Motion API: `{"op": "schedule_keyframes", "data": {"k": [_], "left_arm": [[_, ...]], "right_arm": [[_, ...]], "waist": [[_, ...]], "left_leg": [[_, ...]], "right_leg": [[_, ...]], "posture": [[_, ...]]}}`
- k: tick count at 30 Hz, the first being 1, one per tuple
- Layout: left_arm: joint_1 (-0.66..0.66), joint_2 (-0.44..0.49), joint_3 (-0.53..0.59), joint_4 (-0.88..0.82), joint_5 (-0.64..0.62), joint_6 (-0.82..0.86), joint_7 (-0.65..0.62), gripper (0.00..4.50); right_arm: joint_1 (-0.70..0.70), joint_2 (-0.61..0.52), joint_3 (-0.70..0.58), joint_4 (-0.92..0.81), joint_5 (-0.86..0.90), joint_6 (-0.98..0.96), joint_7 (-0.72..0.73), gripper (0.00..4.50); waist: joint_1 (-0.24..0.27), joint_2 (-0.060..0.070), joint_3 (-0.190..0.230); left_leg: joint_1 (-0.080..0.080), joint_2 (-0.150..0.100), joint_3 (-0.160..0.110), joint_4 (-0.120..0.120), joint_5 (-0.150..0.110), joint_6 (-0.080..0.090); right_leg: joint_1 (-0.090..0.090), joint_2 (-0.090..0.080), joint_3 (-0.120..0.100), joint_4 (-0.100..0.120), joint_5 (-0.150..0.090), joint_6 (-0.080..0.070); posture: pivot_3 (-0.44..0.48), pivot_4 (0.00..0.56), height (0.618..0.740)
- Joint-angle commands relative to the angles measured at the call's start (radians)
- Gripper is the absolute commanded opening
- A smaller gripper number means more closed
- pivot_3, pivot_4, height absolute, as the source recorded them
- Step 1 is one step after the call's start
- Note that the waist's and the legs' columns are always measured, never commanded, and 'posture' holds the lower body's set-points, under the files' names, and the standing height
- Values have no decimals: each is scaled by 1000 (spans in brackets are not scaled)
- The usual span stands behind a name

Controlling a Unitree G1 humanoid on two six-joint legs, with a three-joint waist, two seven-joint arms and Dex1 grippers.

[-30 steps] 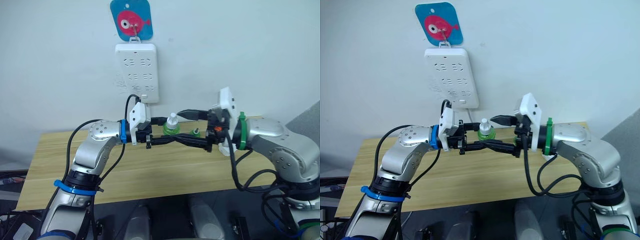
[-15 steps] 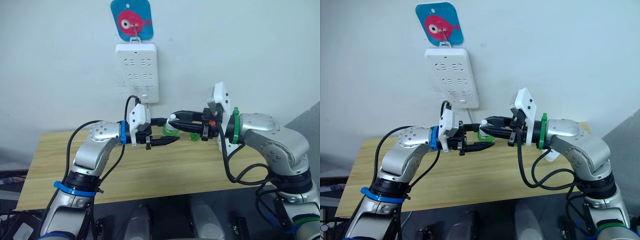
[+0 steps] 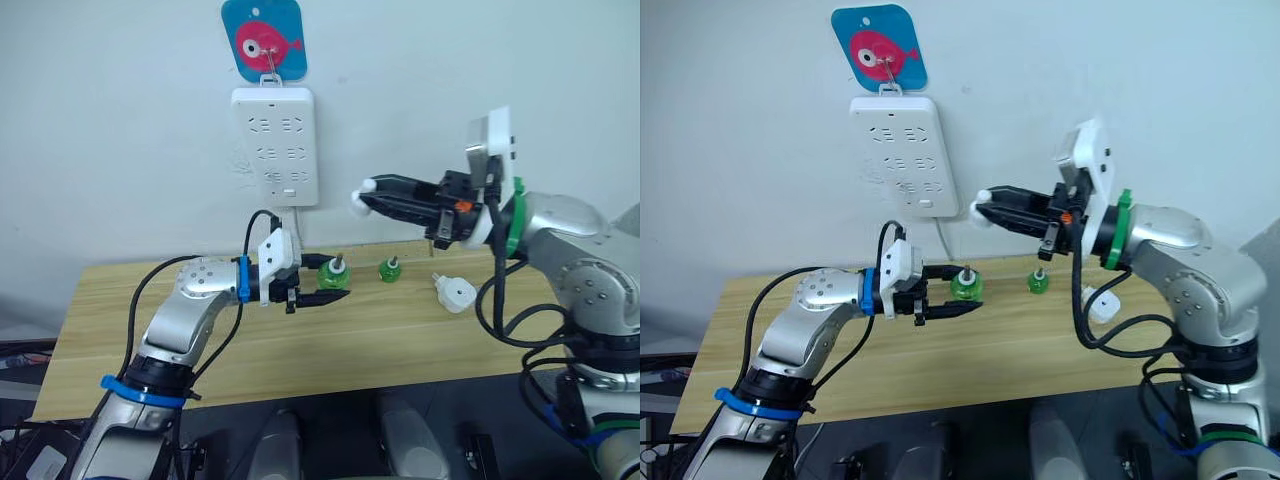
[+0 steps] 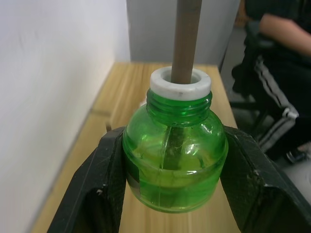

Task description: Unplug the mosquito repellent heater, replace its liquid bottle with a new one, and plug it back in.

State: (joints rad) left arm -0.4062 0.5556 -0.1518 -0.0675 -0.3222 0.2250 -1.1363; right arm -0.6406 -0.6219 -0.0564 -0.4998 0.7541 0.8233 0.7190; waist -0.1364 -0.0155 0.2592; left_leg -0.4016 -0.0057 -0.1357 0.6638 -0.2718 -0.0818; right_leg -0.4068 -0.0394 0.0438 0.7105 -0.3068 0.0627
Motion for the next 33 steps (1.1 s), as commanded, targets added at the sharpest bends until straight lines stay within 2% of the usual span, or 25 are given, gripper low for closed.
{"op": "schedule_keyframes", "data": {"k": [1, 5, 9, 13, 20, 27, 32, 33], "left_arm": [[21, 25, 12, -29, 12, -31, -2, 2341], [45, 41, 16, -43, 12, -31, 0, 2341], [61, 55, 15, -61, 7, -24, -6, 2341], [66, 56, 8, -79, 4, -17, -8, 2341], [73, 72, 20, -107, -9, 9, -9, 2341], [91, 95, 36, -135, -23, 35, -9, 2341], [105, 110, 41, -152, -29, 47, -17, 2341], [109, 115, 40, -157, -29, 49, -20, 2341]], "right_arm": [[163, -53, 23, -82, -129, -117, 3, 374], [455, 4, 76, -27, -326, -334, -76, 374], [557, 82, 115, 127, -455, -495, -127, 374], [546, 188, 108, 354, -540, -616, -217, 374], [467, 297, 113, 629, -612, -787, -258, 374], [442, 332, 119, 808, -660, -857, -262, 374], [437, 354, 103, 865, -660, -893, -271, 374], [436, 356, 99, 875, -662, -895, -277, 724]], "waist": [[2, 0, 0], [3, 0, 0], [0, 0, 0], [1, 0, 0], [5, 0, 1], [26, 1, 2], [31, 1, 3], [31, 1, 3]], "left_leg": [[0, 0, 0, 0, -1, 2], [0, 0, 1, 0, -2, 3], [1, 0, 3, 0, -2, 3], [4, 2, 3, 0, -2, 3], [3, 1, 3, -1, -2, 3], [4, 1, 2, -1, -2, 3], [4, 1, 2, -1, -2, 3], [4, 1, 2, -1, -2, 3]], "right_leg": [[0, 0, 0, -1, 0, 0], [0, 0, 1, 0, 0, 0], [0, 0, 3, 1, 0, 0], [2, 2, 3, 3, 0, 0], [1, 2, 3, 2, -1, -1], [1, 2, 3, 2, -1, -1], [1, 2, 3, 2, -1, -1], [1, 2, 3, 2, -1, -1]], "posture": [[-146, 212, 734], [-134, 225, 734], [-130, 236, 734], [-111, 244, 734], [-88, 260, 734], [-66, 276, 734], [-58, 282, 734], [-57, 284, 734]]}}
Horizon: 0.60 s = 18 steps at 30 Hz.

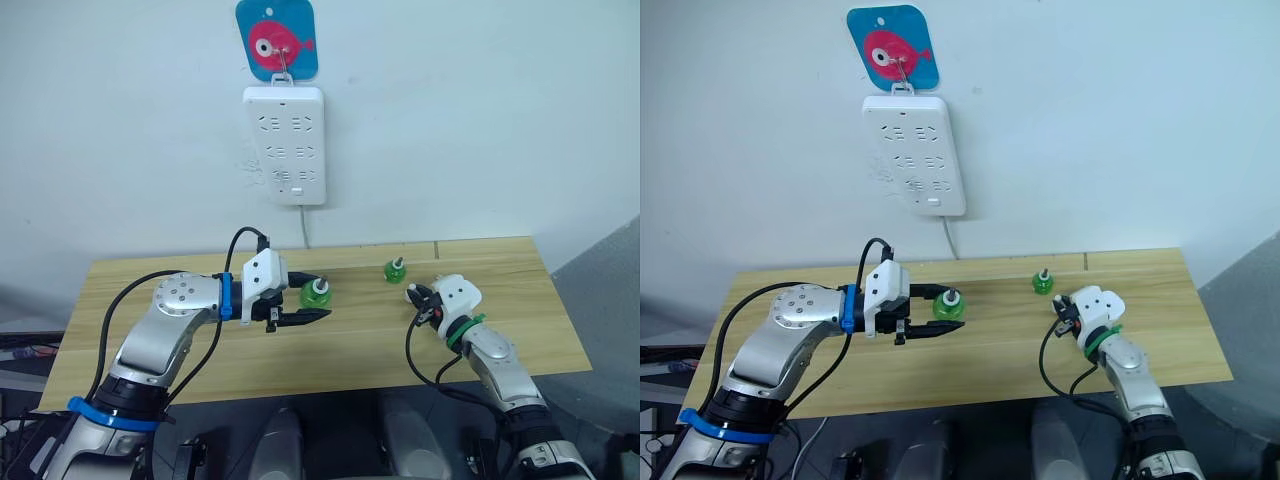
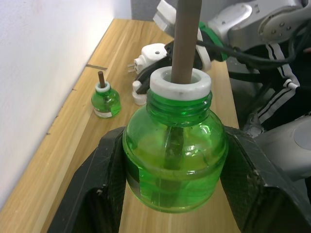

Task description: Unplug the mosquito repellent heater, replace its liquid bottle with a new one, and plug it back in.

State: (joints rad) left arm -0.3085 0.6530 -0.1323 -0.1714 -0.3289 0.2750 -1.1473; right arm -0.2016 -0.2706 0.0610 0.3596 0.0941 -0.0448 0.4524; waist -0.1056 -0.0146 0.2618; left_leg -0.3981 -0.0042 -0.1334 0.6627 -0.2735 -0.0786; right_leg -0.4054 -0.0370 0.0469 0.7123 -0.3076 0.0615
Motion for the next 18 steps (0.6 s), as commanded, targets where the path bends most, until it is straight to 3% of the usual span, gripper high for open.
{"op": "schedule_keyframes", "data": {"k": [1, 6, 11, 15, 18], "left_arm": [[14, 21, 20, -56, -23, -1, -10, 2341], [14, 27, 17, -59, -27, 1, -6, 2341], [-8, 0, 14, -35, -26, 0, 13, 2341], [-31, -30, 17, -25, -39, 7, 23, 2341], [-54, -46, 13, -23, -62, 21, 10, 2341]], "right_arm": [[-3, 7, -23, 23, -2, -30, -15, 1094], [15, 4, -31, -3, 16, -27, 2, 2806], [88, -29, -71, -354, 117, 104, 31, 4486], [129, -144, -59, -722, 256, 357, 107, 4500], [59, -256, -55, -901, 427, 573, 179, 4500]], "waist": [[1, 0, 0], [6, 1, 1], [14, 3, 3], [18, 3, 3], [17, 3, 3]], "left_leg": [[0, 0, 0, 0, 0, 0], [0, 0, 0, 0, 0, 0], [-1, 0, -1, 0, 0, 0], [-1, 0, -1, 0, 0, 0], [-1, 0, -1, 0, 0, 0]], "right_leg": [[0, 0, 0, 0, 0, 0], [0, 0, 0, 0, 0, 0], [0, 0, 0, 0, 0, 0], [0, 0, 0, 0, 0, 0], [0, 0, 0, -1, 0, 0]], "posture": [[-57, 284, 734], [-61, 282, 734], [-80, 264, 734], [-86, 262, 734], [-108, 259, 734]]}}
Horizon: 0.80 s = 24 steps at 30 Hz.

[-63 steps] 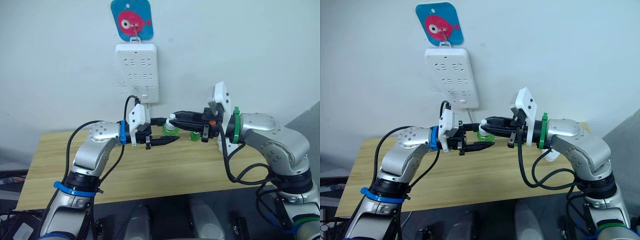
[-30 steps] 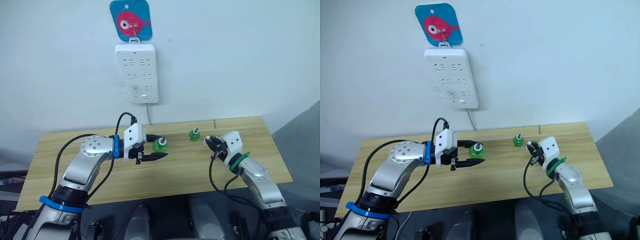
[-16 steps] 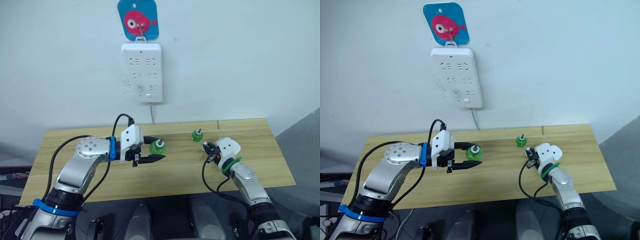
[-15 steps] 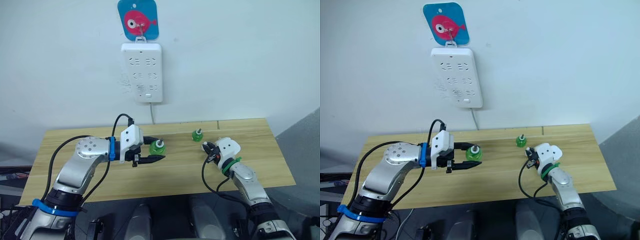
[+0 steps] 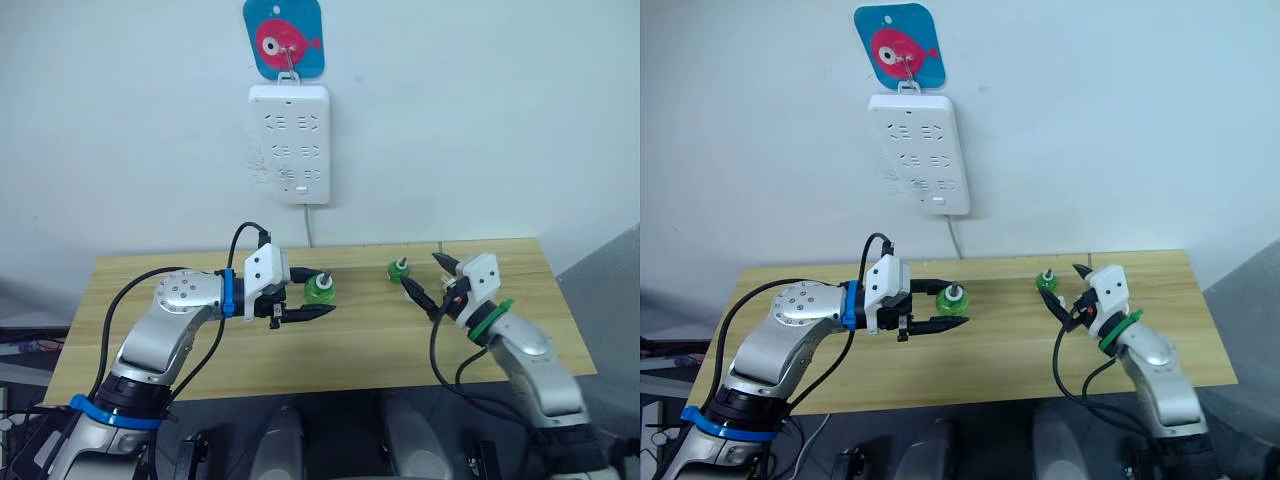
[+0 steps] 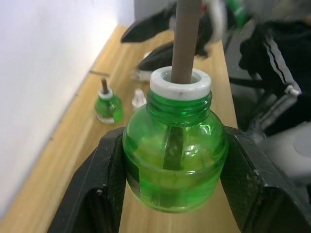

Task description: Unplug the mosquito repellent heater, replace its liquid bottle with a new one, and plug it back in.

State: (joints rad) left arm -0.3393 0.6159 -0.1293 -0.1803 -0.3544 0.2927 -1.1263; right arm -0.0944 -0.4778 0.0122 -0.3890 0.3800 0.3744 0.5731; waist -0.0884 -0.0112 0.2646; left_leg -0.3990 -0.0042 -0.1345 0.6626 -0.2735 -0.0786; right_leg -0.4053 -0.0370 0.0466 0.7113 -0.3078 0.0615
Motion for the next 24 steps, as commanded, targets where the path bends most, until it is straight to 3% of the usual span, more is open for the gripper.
{"op": "schedule_keyframes", "data": {"k": [1, 4, 8, 21, 24], "left_arm": [[-32, -14, 9, -13, -44, 10, -16, 2341], [-62, -27, 5, -13, -70, 29, -35, 2341], [-87, -32, 0, -22, -104, 64, -57, 2341], [-117, -54, -5, -35, -123, 76, -61, 2341], [-115, -53, -6, -37, -122, 73, -61, 2341]], "right_arm": [[-84, -80, -5, -187, 198, 214, 83, 4500], [-214, -131, -1, -240, 374, 372, 129, 4500], [-317, -147, 38, -239, 457, 456, 165, 4500], [-412, -40, 178, -98, 320, 357, 219, 4500], [-413, -32, 177, -91, 313, 350, 229, 3867]], "waist": [[-2, 0, 0], [-2, 0, 0], [-1, -1, 0], [-1, -1, 0], [-1, -1, 0]], "left_leg": [[0, 0, 0, 0, 0, 0], [0, 0, -1, 0, 0, 0], [-1, 0, -1, 0, 0, 0], [-2, 0, -1, -1, 0, 1], [-2, 0, -1, -1, 0, 1]], "right_leg": [[0, 0, 0, 0, 0, 0], [0, 0, -1, 0, 0, 0], [0, 0, -2, -2, 0, 0], [0, 0, -3, -6, 0, 0], [0, 0, -3, -6, 0, 0]], "posture": [[-110, 259, 734], [-114, 259, 734], [-113, 258, 734], [-100, 254, 734], [-100, 254, 734]]}}
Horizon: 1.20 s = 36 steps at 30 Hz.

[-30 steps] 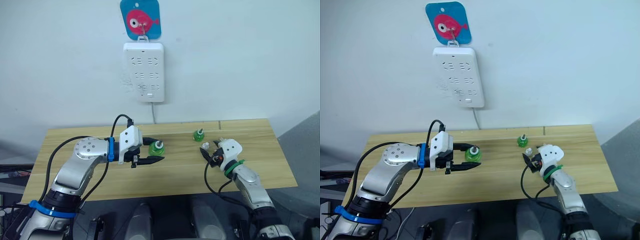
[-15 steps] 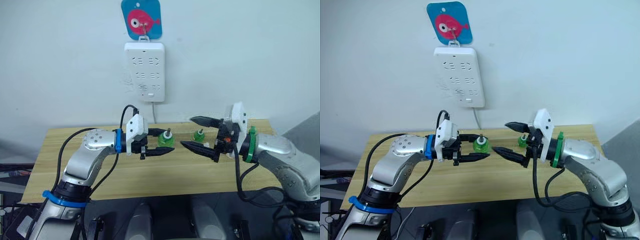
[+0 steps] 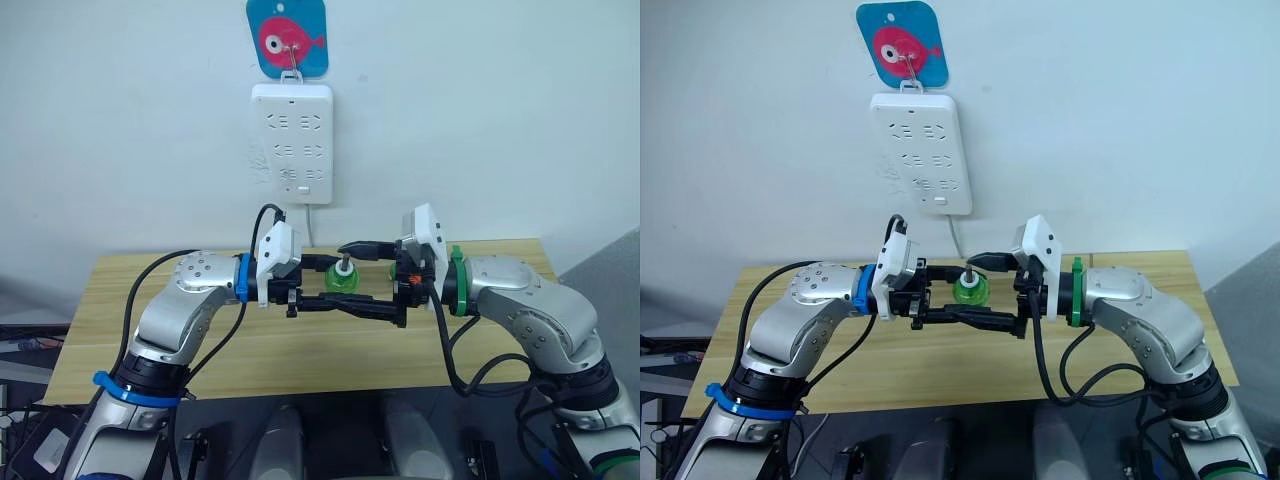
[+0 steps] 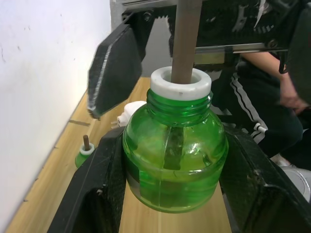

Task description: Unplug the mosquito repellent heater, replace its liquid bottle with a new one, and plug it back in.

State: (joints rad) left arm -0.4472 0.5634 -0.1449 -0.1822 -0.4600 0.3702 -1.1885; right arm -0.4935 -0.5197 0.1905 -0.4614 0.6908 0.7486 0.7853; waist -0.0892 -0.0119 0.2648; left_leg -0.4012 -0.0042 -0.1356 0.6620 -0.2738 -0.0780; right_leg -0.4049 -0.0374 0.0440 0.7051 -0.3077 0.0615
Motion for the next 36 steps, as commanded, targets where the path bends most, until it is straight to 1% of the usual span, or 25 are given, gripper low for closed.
{"op": "schedule_keyframes", "data": {"k": [1, 2, 4, 8, 9, 12, 15, 17, 18, 23, 24, 26, 30, 33, 36], "left_arm": [[-7, 1, 9, -35, -16, -5, 1, 2341], [-7, 1, 9, -35, -16, -5, 0, 2341], [-10, 0, 10, -34, -17, -5, 1, 2341], [-15, 0, 4, -37, -24, -3, -12, 2341], [-17, -1, 4, -37, -27, -1, -13, 2340], [-23, -5, 5, -36, -30, 0, -12, 2340], [-24, 16, 0, -46, -68, 51, -55, 2340], [-29, 9, 12, -33, -66, 51, -42, 2340], [-31, 12, 10, -25, -58, 42, -46, 3052], [-16, 39, -4, -10, -35, 54, -60, 4493], [-7, 43, 5, -11, -66, 107, -52, 4500], [-1, 21, 48, -11, -157, 245, 13, 4500], [-35, -93, 167, -34, -380, 495, 215, 4500], [-57, -171, 238, -49, -518, 607, 349, 4500], [-85, -246, 300, -48, -628, 660, 482, 4500]], "right_arm": [[-13, 15, -6, -16, 6, -20, 18, 3608], [-13, 18, -7, -15, 6, -19, 21, 3180], [-14, 14, -4, -14, -2, -23, 32, 2496], [-12, 1, 6, -13, -24, -38, 55, 957], [-12, -1, 8, -13, -29, -42, 59, 833], [-13, 7, -5, -10, -19, -33, 59, 836], [-18, 11, -33, -9, 10, -11, 55, 836], [-19, 9, -55, -7, 25, 1, 51, 836], [-19, 6, -67, -8, 33, 7, 48, 836], [-25, 9, -135, -11, 87, 51, 12, 836], [-30, 20, -167, -11, 116, 70, -18, 836], [-42, 56, -254, -5, 197, 116, -115, 836], [-23, 130, -388, -6, 360, 183, -314, 836], [-2, 193, -456, -11, 539, 203, -489, 836], [23, 243, -483, -18, 722, 175, -668, 836]], "waist": [[0, 0, 0], [0, 0, 0], [0, 0, 0], [0, 0, 0], [0, 0, 0], [0, 0, 0], [0, 0, 0], [0, 0, 0], [0, 0, 0], [0, 0, 0], [0, 0, 0], [-2, 0, 0], [1, 0, 0], [-2, 0, 0], [-9, 0, 0]], "left_leg": [[0, 0, 0, 0, 0, 0], [0, 0, 0, 0, 0, 0], [0, 0, 0, 0, 0, 0], [0, 0, 0, 0, 0, 0], [0, 0, 0, 0, 0, 0], [0, 0, 0, 0, 0, 0], [0, 0, 0, 0, 0, 0], [0, 0, 0, 0, 0, 0], [0, 0, 0, 0, 0, 0], [0, 0, 0, 0, 0, 0], [0, 0, 0, 0, 0, 0], [0, 0, 0, 0, 0, 0], [-1, 0, -1, 0, 0, 0], [-1, 0, -1, 1, 0, 0], [-1, 0, -1, 0, 0, 0]], "right_leg": [[0, 0, 0, 0, 0, 0], [0, 0, 0, 0, 0, 0], [0, 0, 0, 0, 0, 0], [0, 0, 0, 0, 0, 0], [0, 0, 0, 0, 0, 0], [0, 0, 0, 0, 0, 0], [0, 0, 0, 0, 0, 0], [0, 0, 0, 0, 0, 0], [0, 0, 0, 0, 0, 0], [0, 0, 0, 0, 0, 0], [0, 0, 0, 0, 0, 0], [0, 0, 0, 0, 0, 0], [0, 0, -1, 0, 0, 0], [0, -1, -1, 0, 0, 0], [0, -1, -1, 0, 0, 0]], "posture": [[-98, 253, 734], [-98, 253, 734], [-98, 252, 734], [-104, 248, 734], [-105, 246, 734], [-106, 245, 734], [-108, 241, 734], [-110, 239, 734], [-110, 238, 734], [-117, 232, 734], [-122, 229, 734], [-130, 227, 734], [-140, 225, 734], [-151, 224, 734], [-153, 223, 734]]}}
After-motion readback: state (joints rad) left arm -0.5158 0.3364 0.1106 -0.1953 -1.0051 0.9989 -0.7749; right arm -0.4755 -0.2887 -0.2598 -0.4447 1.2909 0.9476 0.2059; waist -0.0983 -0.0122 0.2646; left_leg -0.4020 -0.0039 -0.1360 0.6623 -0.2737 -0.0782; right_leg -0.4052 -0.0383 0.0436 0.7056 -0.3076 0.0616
